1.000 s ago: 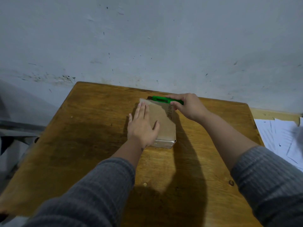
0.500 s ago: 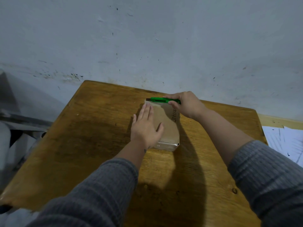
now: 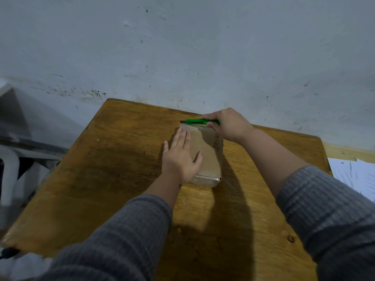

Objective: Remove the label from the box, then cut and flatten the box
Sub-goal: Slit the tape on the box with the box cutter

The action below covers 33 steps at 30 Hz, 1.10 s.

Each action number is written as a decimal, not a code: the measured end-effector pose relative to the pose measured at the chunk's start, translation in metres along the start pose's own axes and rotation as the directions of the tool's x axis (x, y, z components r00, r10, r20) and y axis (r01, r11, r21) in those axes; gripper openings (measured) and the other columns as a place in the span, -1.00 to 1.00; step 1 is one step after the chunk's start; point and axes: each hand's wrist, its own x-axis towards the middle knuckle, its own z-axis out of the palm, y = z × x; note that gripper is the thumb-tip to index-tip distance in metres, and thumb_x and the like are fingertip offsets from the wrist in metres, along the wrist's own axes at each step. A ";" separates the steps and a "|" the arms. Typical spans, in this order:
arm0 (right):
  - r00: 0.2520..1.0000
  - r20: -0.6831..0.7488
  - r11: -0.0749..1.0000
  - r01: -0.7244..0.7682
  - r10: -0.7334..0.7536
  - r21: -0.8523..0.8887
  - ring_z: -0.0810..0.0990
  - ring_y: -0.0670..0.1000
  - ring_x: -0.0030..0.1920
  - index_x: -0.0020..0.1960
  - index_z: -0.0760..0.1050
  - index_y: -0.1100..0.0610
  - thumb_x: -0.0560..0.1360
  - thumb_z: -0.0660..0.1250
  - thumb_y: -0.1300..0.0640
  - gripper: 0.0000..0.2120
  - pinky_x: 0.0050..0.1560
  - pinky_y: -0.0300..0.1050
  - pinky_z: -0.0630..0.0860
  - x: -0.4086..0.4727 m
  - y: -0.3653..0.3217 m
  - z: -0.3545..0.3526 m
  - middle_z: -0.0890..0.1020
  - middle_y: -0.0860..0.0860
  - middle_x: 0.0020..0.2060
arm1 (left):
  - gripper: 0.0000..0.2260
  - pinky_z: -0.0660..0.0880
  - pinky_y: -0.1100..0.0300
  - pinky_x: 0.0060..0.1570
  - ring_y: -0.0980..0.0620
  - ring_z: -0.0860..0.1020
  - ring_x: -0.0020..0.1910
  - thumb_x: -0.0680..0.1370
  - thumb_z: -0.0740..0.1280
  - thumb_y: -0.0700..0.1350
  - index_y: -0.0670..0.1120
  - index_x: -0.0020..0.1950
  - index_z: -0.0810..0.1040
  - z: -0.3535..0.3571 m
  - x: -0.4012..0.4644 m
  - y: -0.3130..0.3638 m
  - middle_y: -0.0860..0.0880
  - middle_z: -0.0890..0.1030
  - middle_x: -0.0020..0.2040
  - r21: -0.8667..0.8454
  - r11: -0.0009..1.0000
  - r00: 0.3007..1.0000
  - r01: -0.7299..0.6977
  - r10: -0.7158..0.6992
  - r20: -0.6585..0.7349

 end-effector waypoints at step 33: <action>0.989 -0.020 0.976 -0.145 0.143 -0.162 0.46 -0.02 -0.29 0.37 0.37 -0.13 0.60 0.14 0.06 -0.65 -0.36 -0.15 0.40 -0.044 0.046 -0.010 0.64 0.07 0.01 | -0.27 -0.12 -0.17 0.49 0.09 -0.22 0.54 0.56 -0.05 0.30 -0.09 0.57 -0.16 -0.003 -0.001 0.004 0.02 -0.20 0.58 0.081 0.997 0.999 0.004 -0.008 0.048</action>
